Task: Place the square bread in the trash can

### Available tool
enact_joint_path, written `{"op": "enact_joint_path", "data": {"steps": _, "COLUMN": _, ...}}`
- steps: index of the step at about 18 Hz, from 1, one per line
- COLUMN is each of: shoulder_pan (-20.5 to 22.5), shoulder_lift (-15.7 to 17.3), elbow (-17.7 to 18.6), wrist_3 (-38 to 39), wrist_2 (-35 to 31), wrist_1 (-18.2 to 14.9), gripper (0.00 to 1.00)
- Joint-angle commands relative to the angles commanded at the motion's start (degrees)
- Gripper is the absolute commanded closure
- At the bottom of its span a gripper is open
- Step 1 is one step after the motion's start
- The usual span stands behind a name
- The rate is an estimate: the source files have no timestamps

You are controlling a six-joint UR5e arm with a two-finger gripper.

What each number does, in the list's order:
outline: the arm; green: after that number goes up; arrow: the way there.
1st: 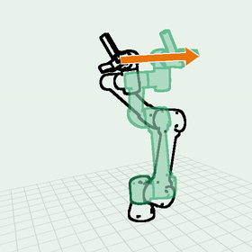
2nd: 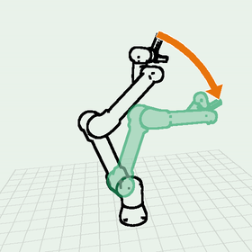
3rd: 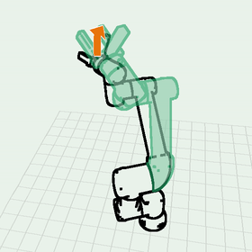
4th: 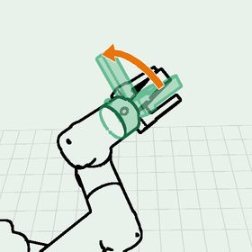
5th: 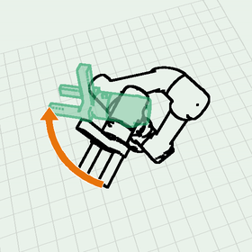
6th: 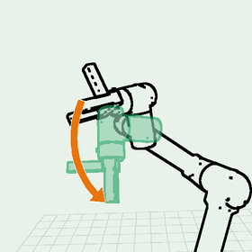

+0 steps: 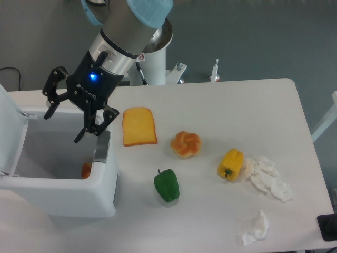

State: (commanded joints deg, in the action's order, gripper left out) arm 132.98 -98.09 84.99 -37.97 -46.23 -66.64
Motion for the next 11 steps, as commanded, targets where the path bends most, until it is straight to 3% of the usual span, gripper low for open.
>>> {"op": "enact_joint_path", "data": {"steps": 3, "shoulder_pan": 0.9, "shoulder_lift": 0.1, "elbow": 0.1, "wrist_3": -0.8, "wrist_2": 0.0, "wrist_1": 1.9, "gripper": 0.0}}
{"op": "enact_joint_path", "data": {"steps": 8, "shoulder_pan": 2.7, "shoulder_lift": 0.5, "elbow": 0.4, "wrist_3": -8.9, "wrist_2": -0.9, "wrist_1": 1.8, "gripper": 0.0}}
{"op": "enact_joint_path", "data": {"steps": 11, "shoulder_pan": 3.7, "shoulder_lift": 1.0, "elbow": -0.3, "wrist_3": -9.1, "wrist_2": -6.0, "wrist_1": 1.9, "gripper": 0.0}}
